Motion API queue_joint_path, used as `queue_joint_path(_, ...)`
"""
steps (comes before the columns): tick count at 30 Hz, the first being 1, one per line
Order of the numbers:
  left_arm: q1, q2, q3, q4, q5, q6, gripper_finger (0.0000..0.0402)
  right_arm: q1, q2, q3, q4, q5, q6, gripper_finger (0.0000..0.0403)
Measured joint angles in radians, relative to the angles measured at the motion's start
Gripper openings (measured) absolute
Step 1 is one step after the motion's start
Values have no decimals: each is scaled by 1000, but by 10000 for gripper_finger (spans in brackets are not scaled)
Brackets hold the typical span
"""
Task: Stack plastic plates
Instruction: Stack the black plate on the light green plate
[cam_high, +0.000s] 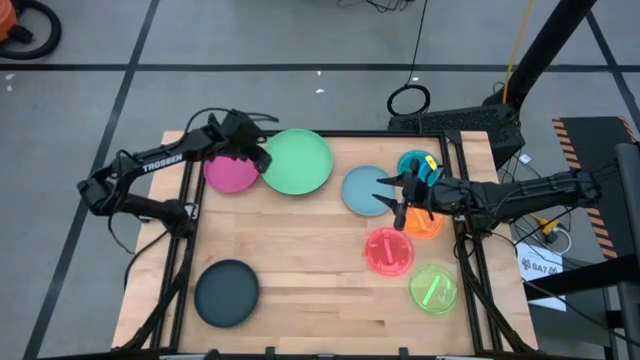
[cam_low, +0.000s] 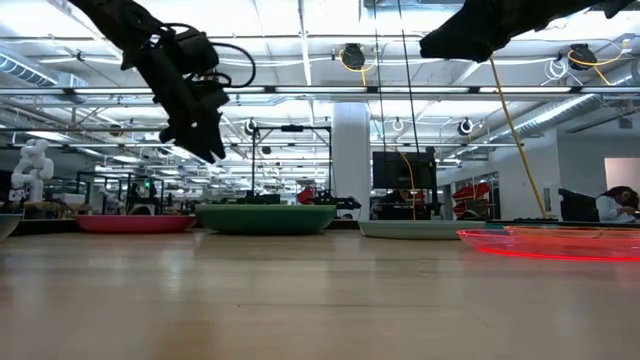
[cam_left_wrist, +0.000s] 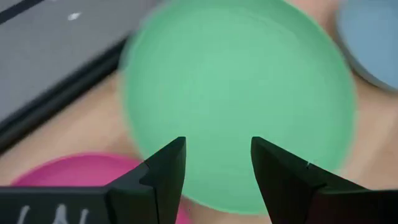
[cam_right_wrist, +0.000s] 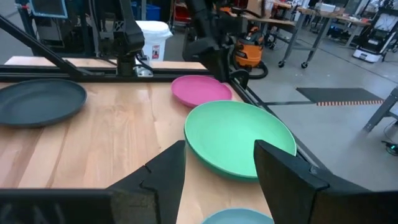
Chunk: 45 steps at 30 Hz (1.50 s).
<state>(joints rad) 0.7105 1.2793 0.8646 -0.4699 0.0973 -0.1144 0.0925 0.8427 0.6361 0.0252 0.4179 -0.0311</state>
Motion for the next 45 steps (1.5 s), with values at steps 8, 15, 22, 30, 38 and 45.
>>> queue_joint_path(8, -234, 0, 0, 99, -5, 77, 188, -2, 37, 0, -3, 38, 103, 183)
queue_joint_path(15, -346, 0, 0, 211, -10, 276, 189, -39, 148, 0, -45, 156, 319, 183)
queue_joint_path(22, -349, -8, 0, 184, 29, 309, 188, -61, 260, 46, -57, 101, 471, 183)
queue_joint_path(30, -382, -120, -66, 164, 92, 296, 188, -60, 366, 202, -120, 17, 503, 183)
queue_joint_path(38, -416, -329, -183, 217, 93, 286, 188, -60, 460, 345, -277, -5, 547, 183)
queue_joint_path(45, -425, -473, -219, 206, 80, 284, 188, -58, 561, 515, -518, -35, 636, 183)
